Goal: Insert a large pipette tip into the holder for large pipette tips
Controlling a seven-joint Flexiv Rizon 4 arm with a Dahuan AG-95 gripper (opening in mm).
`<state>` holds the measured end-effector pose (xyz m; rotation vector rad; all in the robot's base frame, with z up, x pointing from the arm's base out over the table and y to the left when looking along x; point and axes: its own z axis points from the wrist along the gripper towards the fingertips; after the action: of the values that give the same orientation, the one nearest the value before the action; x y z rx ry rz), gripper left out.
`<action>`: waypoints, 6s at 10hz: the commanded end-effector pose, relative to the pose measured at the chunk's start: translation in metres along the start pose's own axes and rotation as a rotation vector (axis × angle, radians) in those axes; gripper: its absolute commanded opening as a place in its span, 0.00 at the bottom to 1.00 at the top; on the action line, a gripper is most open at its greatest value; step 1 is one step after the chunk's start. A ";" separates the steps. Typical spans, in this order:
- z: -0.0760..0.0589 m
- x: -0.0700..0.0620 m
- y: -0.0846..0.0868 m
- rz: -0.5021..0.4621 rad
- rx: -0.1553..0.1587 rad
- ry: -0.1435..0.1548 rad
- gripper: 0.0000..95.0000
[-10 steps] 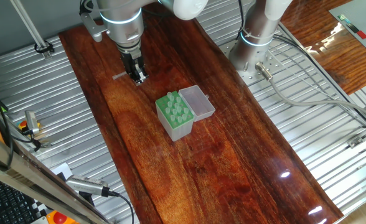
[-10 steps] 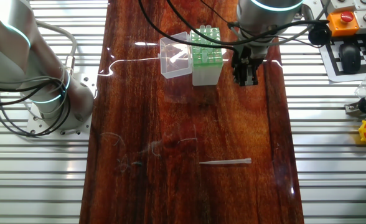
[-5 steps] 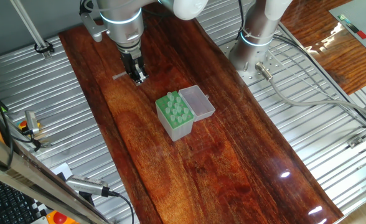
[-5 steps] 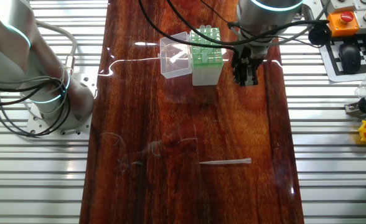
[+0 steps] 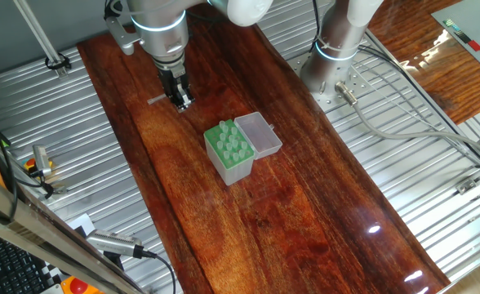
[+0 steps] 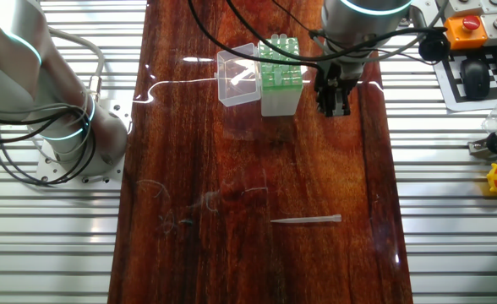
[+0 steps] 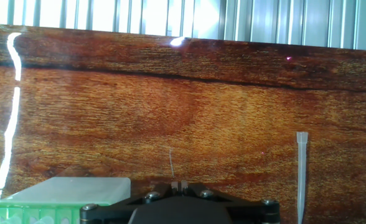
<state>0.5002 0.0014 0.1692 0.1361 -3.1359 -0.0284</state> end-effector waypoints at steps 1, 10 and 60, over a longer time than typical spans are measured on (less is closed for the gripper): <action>0.000 0.000 0.000 0.000 0.000 0.000 0.00; 0.007 -0.015 -0.040 -0.062 0.004 -0.005 0.00; 0.108 -0.058 -0.186 -0.025 0.033 0.034 0.40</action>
<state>0.5737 -0.1767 0.0556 0.1733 -3.1019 0.0234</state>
